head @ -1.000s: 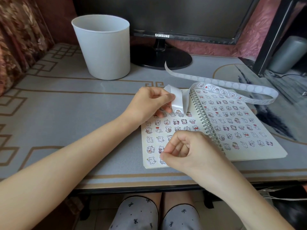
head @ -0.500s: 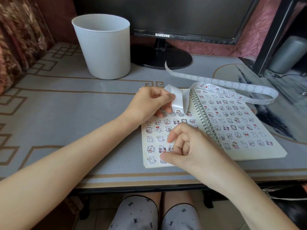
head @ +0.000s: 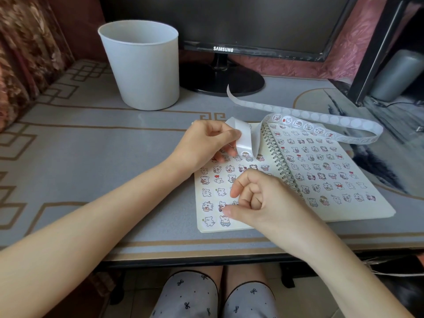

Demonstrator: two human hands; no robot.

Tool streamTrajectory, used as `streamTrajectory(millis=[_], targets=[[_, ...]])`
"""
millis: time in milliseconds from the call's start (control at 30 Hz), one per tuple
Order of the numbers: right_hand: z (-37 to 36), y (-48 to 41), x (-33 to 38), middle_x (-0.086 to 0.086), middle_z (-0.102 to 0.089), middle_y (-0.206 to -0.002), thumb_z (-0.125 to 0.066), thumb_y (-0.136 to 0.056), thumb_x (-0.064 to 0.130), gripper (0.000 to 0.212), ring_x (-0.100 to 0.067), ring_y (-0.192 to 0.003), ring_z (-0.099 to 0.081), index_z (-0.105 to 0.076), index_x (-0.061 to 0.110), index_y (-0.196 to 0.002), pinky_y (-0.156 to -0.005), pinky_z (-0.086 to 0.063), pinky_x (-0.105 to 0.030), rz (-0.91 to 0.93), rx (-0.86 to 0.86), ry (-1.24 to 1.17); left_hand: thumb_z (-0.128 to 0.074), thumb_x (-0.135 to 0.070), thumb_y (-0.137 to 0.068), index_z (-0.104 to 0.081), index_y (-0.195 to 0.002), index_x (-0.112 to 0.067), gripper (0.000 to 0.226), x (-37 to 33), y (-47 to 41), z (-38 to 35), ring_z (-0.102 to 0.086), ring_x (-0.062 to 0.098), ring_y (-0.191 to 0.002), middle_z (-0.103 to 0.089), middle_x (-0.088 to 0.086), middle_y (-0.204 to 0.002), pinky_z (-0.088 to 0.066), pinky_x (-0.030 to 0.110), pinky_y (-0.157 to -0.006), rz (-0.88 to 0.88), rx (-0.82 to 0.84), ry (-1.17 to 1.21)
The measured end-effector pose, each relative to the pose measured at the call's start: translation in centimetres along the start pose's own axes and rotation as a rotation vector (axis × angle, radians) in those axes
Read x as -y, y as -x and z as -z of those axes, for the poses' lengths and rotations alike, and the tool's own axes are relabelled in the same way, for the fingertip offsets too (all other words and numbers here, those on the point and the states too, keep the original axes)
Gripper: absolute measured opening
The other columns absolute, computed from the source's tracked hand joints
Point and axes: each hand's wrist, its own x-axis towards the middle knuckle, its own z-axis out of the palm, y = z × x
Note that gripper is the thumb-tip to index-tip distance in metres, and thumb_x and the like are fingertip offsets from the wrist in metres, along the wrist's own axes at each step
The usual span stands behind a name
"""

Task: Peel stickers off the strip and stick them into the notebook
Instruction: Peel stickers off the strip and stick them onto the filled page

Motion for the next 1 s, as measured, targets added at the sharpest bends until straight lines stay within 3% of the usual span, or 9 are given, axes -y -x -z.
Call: streamTrajectory(millis=[233, 333, 400, 533, 633, 833, 1000], targets=[[0.4, -0.2, -0.1, 0.008, -0.055, -0.059, -0.068, -0.083, 0.018, 0.014, -0.001, -0.047, -0.043, -0.056, 0.025, -0.081, -0.054, -0.034, -0.015, 0.031, 0.033, -0.062, -0.059, -0.014, -0.092, -0.065, -0.085, 0.007, 0.022, 0.3, -0.2, 0.1, -0.060, 0.011, -0.058, -0.065, 0.015, -0.075, -0.046, 0.017, -0.046, 0.011, -0.004, 0.026], [1.2, -0.6, -0.1, 0.006, -0.061, -0.065, -0.068, -0.082, 0.020, 0.008, -0.007, -0.052, -0.049, -0.061, 0.023, -0.080, -0.056, -0.041, -0.023, 0.054, -0.030, -0.169, -0.060, -0.015, -0.092, -0.065, -0.083, 0.000, 0.018, 0.3, -0.2, 0.1, -0.062, 0.012, -0.060, -0.066, 0.012, -0.074, -0.046, 0.019, -0.045, 0.002, 0.003, 0.054], [1.9, -1.3, -0.4, 0.007, -0.065, -0.073, -0.069, -0.081, 0.022, 0.005, -0.016, -0.063, -0.056, -0.064, 0.023, -0.080, -0.064, -0.047, -0.032, 0.107, -0.178, -0.168, -0.060, -0.014, -0.092, -0.064, -0.083, 0.000, 0.018, 0.2, -0.2, 0.2, -0.062, 0.010, -0.057, -0.066, 0.010, -0.072, -0.046, 0.019, -0.045, 0.000, 0.002, 0.074], [3.3, -3.5, -1.1, 0.019, -0.065, -0.081, -0.070, -0.082, 0.025, 0.008, -0.001, -0.077, -0.059, -0.063, 0.028, -0.083, -0.070, -0.043, -0.022, 0.180, -0.428, -0.070, -0.060, -0.014, -0.092, -0.064, -0.083, 0.000, 0.017, 0.1, -0.2, 0.2, -0.063, 0.011, -0.057, -0.067, 0.006, -0.070, -0.046, 0.020, -0.045, -0.010, -0.007, 0.093], [3.4, -4.7, -1.5, 0.012, -0.068, -0.084, -0.072, -0.081, 0.019, 0.013, -0.004, -0.079, -0.062, -0.063, 0.025, -0.087, -0.074, -0.046, -0.023, 0.220, -0.437, -0.098, -0.059, -0.014, -0.092, -0.064, -0.083, 0.000, 0.017, 0.0, -0.2, 0.3, -0.062, 0.010, -0.056, -0.067, 0.002, -0.065, -0.045, 0.020, -0.043, -0.028, -0.010, 0.115], [2.8, -5.2, -1.6, 0.010, -0.069, -0.078, -0.075, -0.078, 0.015, 0.014, 0.004, -0.063, -0.056, -0.066, 0.022, -0.085, -0.062, -0.038, -0.008, 0.269, -0.460, -0.106, -0.055, -0.013, -0.095, -0.063, -0.084, 0.001, 0.020, -0.2, 0.0, 0.4, -0.063, 0.009, -0.058, -0.067, 0.004, -0.069, -0.046, 0.019, -0.044, -0.063, -0.018, 0.161], [2.9, -5.6, -1.7, 0.008, -0.070, -0.078, -0.074, -0.078, 0.009, 0.014, -0.004, -0.072, -0.063, -0.068, 0.021, -0.080, -0.071, -0.051, -0.023, 0.298, -0.524, -0.211, -0.052, -0.023, -0.096, -0.066, -0.082, -0.002, 0.028, -0.3, 0.1, 0.2, -0.065, 0.011, -0.062, -0.070, 0.000, -0.073, -0.046, 0.019, -0.046, -0.061, 0.047, 0.154]])
